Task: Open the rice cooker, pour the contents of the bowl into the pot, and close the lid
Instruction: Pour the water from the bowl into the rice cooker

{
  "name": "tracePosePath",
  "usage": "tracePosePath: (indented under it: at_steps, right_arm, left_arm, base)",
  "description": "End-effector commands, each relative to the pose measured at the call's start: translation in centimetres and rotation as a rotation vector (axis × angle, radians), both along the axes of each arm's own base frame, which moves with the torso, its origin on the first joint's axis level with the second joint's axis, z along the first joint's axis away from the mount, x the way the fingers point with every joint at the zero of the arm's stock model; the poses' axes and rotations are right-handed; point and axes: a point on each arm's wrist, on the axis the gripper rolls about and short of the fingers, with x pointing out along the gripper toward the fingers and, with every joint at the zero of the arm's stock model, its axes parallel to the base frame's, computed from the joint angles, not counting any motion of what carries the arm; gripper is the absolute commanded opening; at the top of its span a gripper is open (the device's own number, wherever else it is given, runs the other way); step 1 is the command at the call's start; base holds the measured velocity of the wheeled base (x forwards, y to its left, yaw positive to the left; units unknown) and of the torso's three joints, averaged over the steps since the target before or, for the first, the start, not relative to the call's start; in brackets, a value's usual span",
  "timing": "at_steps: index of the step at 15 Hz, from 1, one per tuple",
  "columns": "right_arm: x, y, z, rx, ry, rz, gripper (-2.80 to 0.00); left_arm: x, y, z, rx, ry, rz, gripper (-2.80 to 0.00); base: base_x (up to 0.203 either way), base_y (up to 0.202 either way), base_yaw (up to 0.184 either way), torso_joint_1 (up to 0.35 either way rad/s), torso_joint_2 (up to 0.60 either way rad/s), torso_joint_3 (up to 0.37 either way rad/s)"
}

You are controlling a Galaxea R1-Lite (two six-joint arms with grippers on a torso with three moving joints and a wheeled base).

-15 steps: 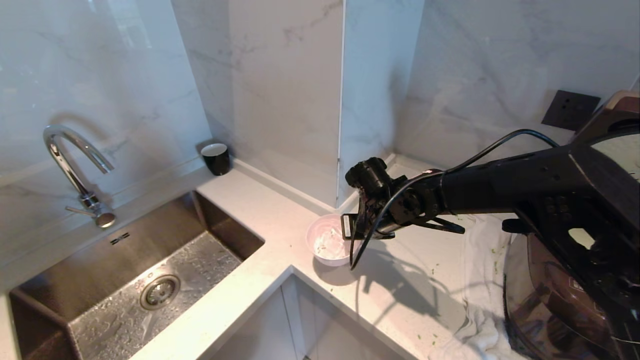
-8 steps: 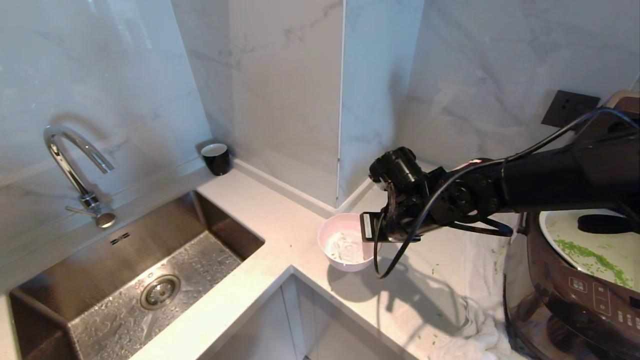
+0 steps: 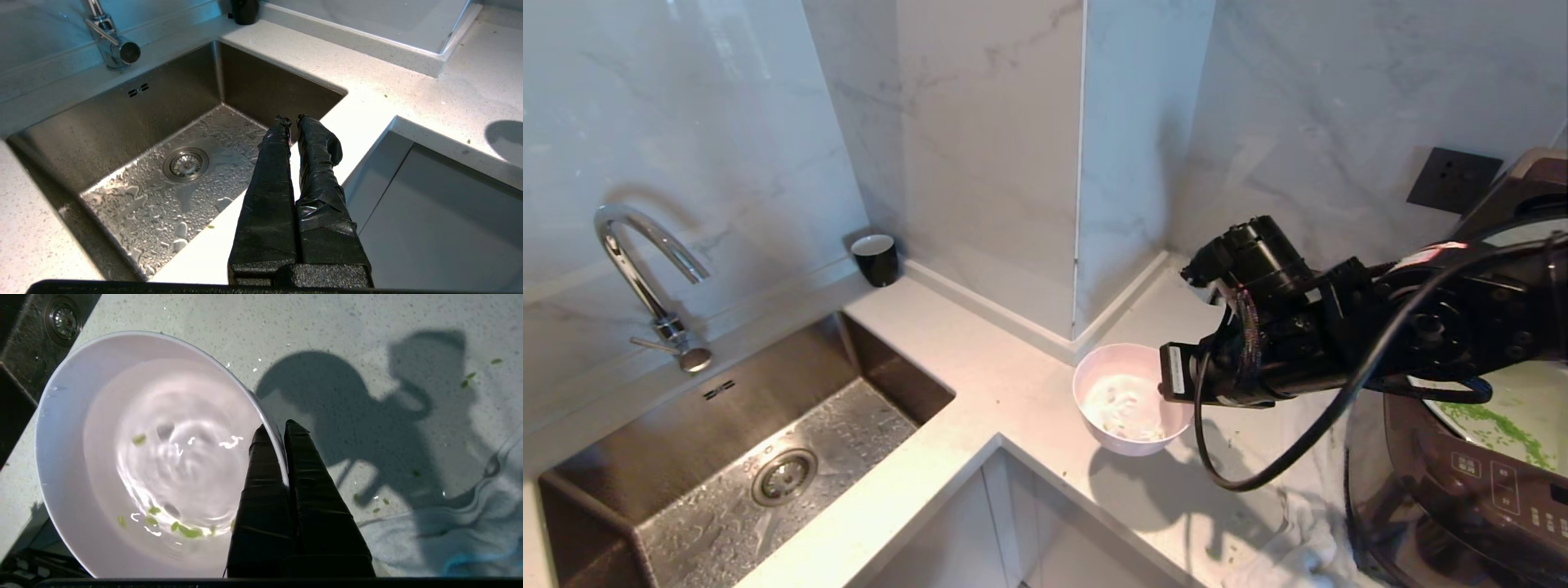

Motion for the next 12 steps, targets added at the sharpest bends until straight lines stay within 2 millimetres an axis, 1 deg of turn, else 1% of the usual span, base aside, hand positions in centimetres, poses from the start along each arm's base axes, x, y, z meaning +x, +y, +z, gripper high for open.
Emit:
tracePosePath:
  at_steps: [1,4,9,12]
  right_arm:
    - [-1.2,-1.2,1.4,0.026,-0.025,-0.021,-2.8]
    - [-2.0,-3.2,2.4,0.033,-0.029,-0.068,-2.8]
    - [-4.3,-6.6,5.1,0.042,-0.046,-0.136,-2.8]
    - [-4.7,-8.5,5.6,0.033,-0.035,-0.194,-2.8]
  left_arm:
    - [0.1,0.0,-0.2,0.0,0.009,0.0,-2.8]
    - [0.1,0.0,-0.2,0.0,0.007,0.0,-2.8]
    - [0.1,0.0,-0.2,0.0,0.009,0.0,-2.8]
    - [0.1,0.0,-0.2,0.001,0.009,0.0,-2.8]
  base:
    - [0.0,0.0,0.0,0.0,0.0,0.0]
    - [0.0,0.0,0.0,0.0,0.0,0.0]
    - [0.0,0.0,0.0,0.0,0.0,0.0]
    - [0.0,0.0,0.0,0.0,0.0,0.0]
